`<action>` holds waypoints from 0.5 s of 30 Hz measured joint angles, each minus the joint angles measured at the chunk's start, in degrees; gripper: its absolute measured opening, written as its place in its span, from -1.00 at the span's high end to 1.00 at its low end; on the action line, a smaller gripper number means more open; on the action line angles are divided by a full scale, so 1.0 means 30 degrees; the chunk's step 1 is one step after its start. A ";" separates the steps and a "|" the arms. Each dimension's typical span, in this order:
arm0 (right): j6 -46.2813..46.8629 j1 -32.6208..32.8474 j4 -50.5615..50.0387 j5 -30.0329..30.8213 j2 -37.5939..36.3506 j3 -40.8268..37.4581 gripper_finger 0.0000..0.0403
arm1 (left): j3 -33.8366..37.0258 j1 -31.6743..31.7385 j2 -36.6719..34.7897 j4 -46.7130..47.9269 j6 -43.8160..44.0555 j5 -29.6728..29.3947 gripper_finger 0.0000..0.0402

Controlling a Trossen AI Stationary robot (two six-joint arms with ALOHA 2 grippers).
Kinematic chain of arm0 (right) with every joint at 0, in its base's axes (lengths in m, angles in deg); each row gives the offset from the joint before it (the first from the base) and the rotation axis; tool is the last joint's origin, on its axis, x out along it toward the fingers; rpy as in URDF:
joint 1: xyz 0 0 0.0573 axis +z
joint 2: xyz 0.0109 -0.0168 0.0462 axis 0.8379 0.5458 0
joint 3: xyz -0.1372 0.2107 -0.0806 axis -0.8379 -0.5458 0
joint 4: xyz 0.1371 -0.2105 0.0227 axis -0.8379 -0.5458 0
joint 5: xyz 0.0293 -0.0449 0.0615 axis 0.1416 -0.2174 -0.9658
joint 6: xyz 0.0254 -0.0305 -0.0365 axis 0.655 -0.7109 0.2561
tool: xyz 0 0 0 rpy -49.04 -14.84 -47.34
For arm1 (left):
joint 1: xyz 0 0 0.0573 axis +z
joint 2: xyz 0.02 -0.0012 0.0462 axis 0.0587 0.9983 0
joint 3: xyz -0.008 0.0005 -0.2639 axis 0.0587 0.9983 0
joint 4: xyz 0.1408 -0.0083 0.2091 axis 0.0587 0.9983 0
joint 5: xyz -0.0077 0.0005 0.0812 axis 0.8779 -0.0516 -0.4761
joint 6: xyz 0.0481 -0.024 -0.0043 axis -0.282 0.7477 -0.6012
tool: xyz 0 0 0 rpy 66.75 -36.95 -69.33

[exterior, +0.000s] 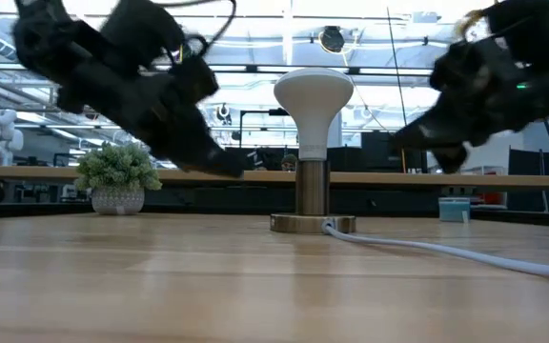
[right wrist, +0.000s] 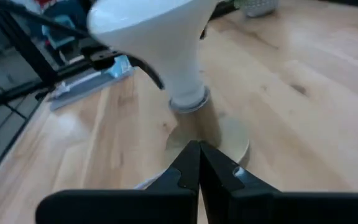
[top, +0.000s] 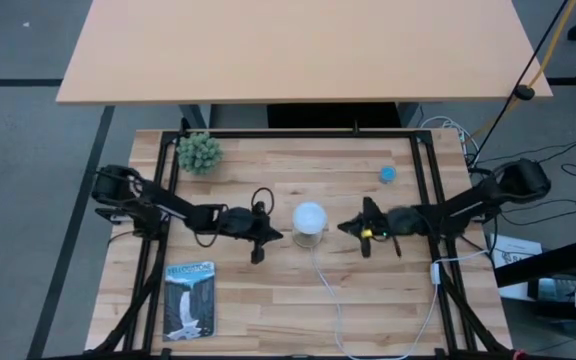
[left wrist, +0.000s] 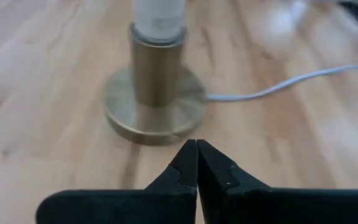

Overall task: Screw lightbulb
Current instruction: Remove the white lightbulb from the lamp

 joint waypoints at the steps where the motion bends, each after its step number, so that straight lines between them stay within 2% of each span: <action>1: -0.0546 -0.0809 -0.0378 -0.0912 0.0000 0.0297 1.00 | -0.0176 0.0253 0.0436 -0.0359 -0.0297 0.0018 1.00; 6: -0.3344 -0.4767 -0.3076 -0.3719 0.0097 0.1789 1.00 | -0.1258 0.1371 0.1427 -0.2607 -0.0627 0.2604 1.00; 10: -0.5754 -0.7595 -0.3174 -0.7810 0.0933 0.2709 1.00 | -0.2168 0.1221 0.1560 -0.2542 -0.1864 0.2872 1.00; 15: -0.6985 -1.0079 -0.3187 -1.0472 0.3348 0.3635 1.00 | -0.3340 0.0840 0.2603 -0.2491 -0.2843 0.2883 1.00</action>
